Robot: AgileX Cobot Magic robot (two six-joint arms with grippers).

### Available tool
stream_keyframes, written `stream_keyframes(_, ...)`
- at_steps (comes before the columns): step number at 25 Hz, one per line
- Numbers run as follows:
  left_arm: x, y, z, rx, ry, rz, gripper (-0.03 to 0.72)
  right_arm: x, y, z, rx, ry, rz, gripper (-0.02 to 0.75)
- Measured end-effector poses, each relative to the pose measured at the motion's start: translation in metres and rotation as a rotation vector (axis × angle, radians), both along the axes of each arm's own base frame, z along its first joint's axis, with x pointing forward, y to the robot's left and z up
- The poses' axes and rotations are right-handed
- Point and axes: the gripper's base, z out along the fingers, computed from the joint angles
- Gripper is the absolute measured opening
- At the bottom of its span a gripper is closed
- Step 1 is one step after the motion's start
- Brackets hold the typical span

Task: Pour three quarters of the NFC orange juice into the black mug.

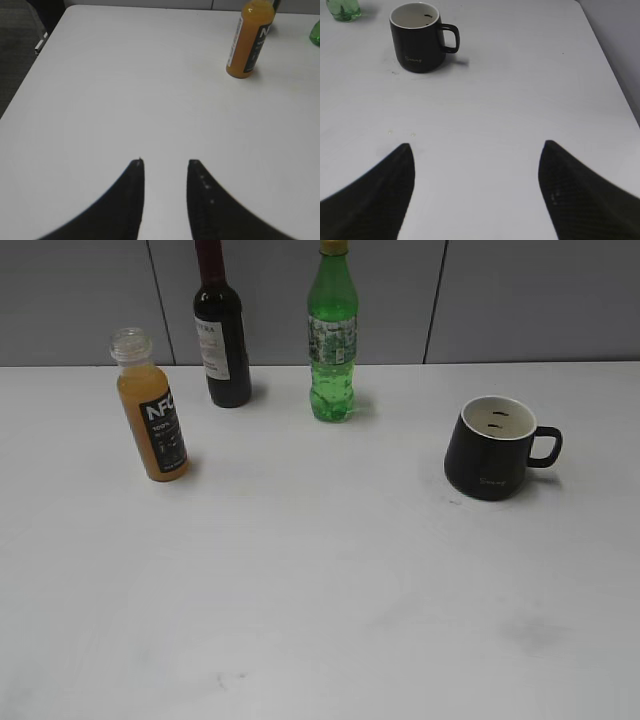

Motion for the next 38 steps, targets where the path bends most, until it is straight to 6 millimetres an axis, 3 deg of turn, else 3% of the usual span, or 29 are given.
stream_keyframes(23, 0.0, 0.0, 0.0, 0.0, 0.0, 0.0, 0.236, 0.0, 0.0, 0.0, 0.0, -0.002, 0.0, 0.587)
stream_keyframes(27, 0.0, 0.0, 0.0, 0.0, 0.0, 0.0, 0.236, 0.001, 0.0, 0.014, 0.005, -0.112, -0.001, 0.587)
stream_keyframes(31, 0.0, 0.0, 0.0, 0.0, 0.0, 0.0, 0.236, 0.008, 0.0, 0.027, 0.014, -0.311, -0.005, 0.587)
stream_keyframes(38, 0.0, 0.0, 0.0, 0.0, 0.0, 0.0, 0.236, 0.048, 0.001, 0.009, 0.021, -0.451, -0.012, 0.587)
